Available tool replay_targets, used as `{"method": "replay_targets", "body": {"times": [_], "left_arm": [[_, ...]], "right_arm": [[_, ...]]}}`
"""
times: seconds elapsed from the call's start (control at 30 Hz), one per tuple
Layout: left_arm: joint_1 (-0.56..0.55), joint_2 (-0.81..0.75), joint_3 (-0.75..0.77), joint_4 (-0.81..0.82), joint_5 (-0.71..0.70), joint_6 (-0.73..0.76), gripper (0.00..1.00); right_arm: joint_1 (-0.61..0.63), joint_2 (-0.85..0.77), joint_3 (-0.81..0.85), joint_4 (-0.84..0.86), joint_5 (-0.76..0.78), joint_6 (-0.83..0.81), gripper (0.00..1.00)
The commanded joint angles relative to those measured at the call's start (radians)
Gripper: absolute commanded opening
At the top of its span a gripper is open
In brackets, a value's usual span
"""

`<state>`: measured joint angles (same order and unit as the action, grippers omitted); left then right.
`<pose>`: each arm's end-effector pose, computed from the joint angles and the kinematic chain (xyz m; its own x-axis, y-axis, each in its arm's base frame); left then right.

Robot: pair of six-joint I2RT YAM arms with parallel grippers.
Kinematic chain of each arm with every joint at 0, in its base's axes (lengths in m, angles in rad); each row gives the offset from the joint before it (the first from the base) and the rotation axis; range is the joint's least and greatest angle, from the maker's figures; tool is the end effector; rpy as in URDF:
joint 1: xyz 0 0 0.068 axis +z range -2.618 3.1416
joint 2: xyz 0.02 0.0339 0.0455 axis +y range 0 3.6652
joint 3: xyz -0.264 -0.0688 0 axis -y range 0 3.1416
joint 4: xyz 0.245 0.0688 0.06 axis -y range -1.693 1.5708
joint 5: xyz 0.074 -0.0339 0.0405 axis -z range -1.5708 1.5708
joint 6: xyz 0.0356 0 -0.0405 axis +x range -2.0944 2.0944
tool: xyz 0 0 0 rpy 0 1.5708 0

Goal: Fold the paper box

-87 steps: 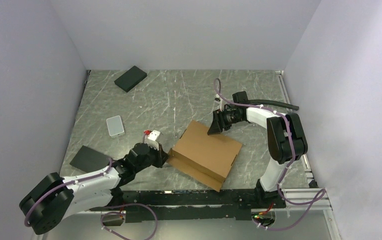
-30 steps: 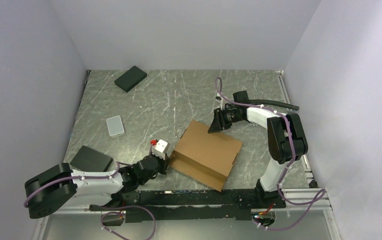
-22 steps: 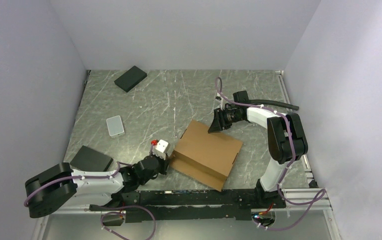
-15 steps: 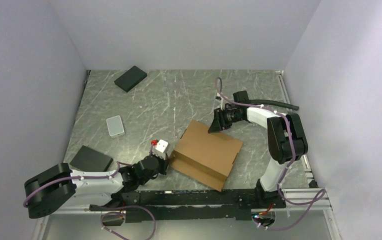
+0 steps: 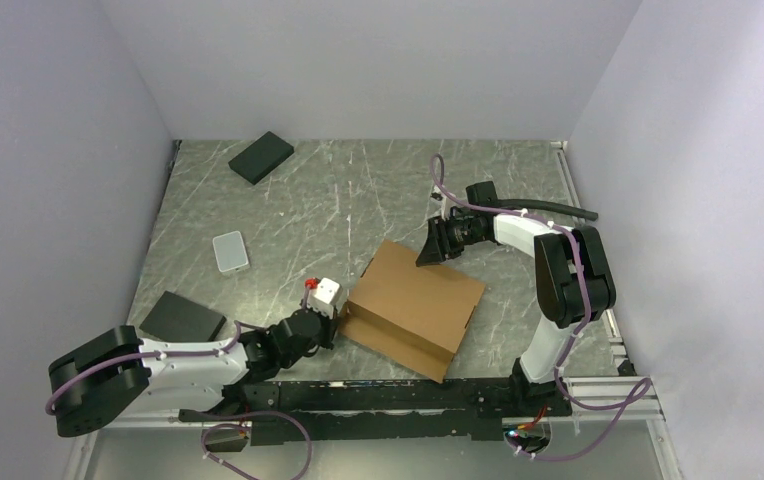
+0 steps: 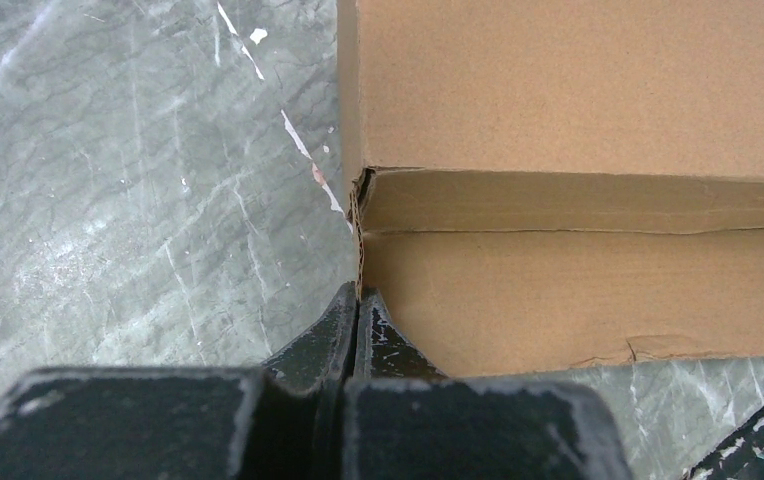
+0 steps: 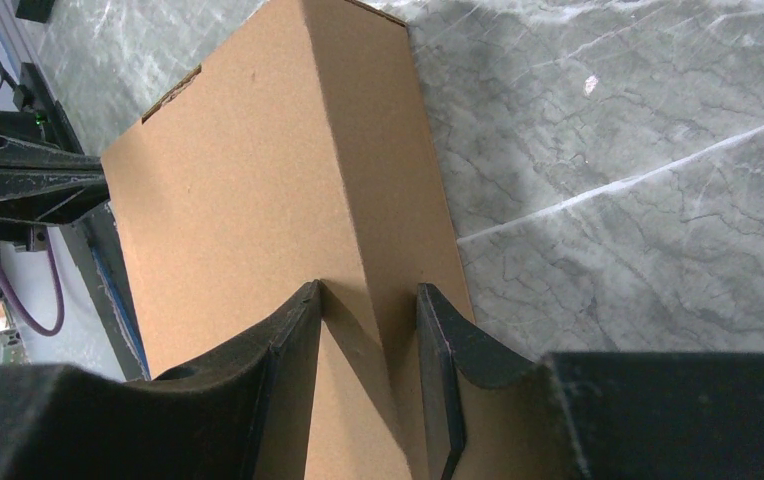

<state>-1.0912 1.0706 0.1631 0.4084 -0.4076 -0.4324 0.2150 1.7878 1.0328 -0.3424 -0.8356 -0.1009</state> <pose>0.0980 -0.1578 0.1380 -0.4745 0.0786 -0.8767 0.5012 0.8429 -0.1957 0.3275 0.0985 0.1600 -0.8174 -0.2477 -0.5201 -0.5586 0.5611 0.6108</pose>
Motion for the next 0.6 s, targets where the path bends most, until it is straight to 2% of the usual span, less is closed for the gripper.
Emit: {"method": "replay_targets", "body": {"times": [0.0,0.57], "left_arm": [[-0.010,0.014,0.038,-0.044,0.015,0.024,0.00],[-0.010,0.035,0.129,-0.150,-0.017,0.069,0.00]], "right_arm": [[0.003,0.051,-0.013,0.010,0.169,-0.046,0.39],[0.006,0.055,-0.011,0.005,0.164,-0.049,0.39]]}}
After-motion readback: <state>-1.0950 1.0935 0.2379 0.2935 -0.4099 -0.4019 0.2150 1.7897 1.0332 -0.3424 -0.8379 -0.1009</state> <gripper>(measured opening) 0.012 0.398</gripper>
